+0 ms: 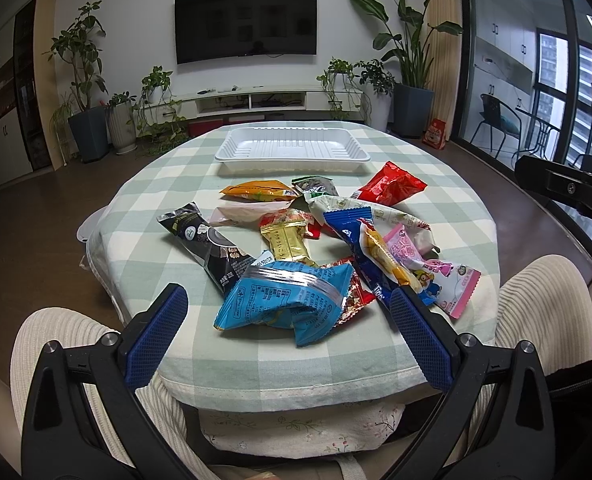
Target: Organize snacks
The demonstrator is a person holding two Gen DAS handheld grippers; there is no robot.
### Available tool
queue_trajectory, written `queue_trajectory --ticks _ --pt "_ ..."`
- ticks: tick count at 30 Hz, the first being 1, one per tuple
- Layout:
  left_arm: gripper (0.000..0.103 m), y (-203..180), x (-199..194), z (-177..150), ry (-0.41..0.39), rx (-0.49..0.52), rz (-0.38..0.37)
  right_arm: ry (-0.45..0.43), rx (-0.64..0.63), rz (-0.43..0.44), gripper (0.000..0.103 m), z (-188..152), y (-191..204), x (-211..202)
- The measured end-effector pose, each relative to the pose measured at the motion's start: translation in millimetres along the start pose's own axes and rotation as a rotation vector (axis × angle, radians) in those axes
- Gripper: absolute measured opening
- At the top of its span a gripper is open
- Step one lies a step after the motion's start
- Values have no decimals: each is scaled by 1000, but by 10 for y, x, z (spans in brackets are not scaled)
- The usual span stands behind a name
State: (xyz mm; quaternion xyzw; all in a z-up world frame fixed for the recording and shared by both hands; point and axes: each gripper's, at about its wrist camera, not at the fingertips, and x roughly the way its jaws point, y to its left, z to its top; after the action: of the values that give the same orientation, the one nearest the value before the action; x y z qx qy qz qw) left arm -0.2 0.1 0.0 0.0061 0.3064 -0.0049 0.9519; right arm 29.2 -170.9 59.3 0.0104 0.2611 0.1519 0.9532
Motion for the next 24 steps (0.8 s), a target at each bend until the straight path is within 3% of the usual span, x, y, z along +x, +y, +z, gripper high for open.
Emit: queue_trajectory --ticks 24 --pt "103 -3 0 0 4 -5 2 14 -2 13 103 -37 35 40"
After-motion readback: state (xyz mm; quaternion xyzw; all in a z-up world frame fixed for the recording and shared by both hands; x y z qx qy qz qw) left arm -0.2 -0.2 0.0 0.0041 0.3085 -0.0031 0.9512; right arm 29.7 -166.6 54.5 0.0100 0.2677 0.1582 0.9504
